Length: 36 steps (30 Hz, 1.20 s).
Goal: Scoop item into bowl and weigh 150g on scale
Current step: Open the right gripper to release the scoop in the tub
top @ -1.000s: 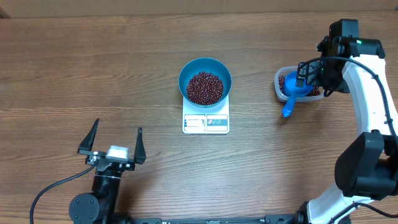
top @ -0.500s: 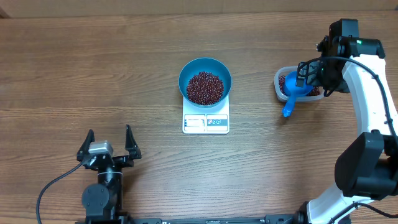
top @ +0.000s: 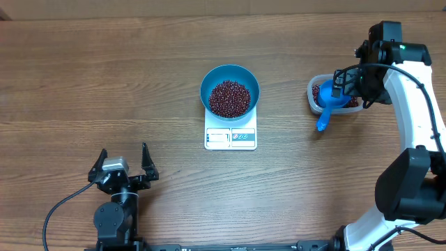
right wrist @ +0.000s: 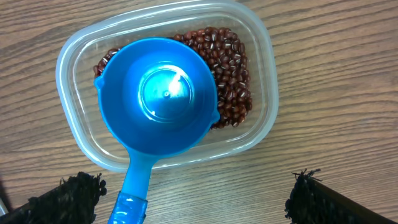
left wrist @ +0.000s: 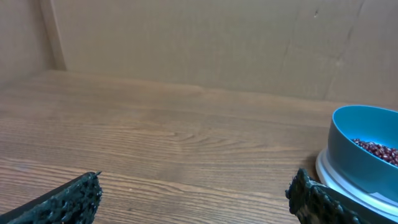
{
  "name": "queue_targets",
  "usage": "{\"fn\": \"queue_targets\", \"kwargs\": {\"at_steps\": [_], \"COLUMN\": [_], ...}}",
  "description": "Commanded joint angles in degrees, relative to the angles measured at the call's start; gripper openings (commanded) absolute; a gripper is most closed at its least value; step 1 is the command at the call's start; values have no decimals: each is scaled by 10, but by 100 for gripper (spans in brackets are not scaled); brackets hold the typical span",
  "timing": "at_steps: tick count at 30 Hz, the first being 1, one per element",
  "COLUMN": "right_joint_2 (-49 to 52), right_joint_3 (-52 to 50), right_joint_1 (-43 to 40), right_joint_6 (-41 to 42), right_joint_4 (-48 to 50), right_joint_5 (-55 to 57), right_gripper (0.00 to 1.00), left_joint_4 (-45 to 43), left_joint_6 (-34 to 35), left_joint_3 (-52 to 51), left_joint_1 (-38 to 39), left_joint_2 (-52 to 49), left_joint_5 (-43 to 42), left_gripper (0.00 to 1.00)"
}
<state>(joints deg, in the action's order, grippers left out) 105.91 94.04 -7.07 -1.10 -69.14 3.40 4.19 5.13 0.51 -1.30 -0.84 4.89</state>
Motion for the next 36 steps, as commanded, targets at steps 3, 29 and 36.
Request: {"fn": "queue_targets", "kwargs": {"at_steps": [3,29,36], "right_joint_2": [-10,-10,-10], "right_joint_3": [-2,-2,-2], "right_joint_1": [-1,-1,-1], "right_joint_6": [0,0,-1], "right_joint_4": [1,1,1], "right_joint_5": [4,4,4], "right_gripper": [100,100,100], "left_joint_4": [0,0,0], "left_joint_6": [-20,-17,-17], "left_joint_3": [-2,-2,-2], "left_joint_1": [-7,-7,-7], "left_joint_2": [7,6,6], "left_joint_5": [-9,-9,-9], "left_gripper": [100,100,100]}}
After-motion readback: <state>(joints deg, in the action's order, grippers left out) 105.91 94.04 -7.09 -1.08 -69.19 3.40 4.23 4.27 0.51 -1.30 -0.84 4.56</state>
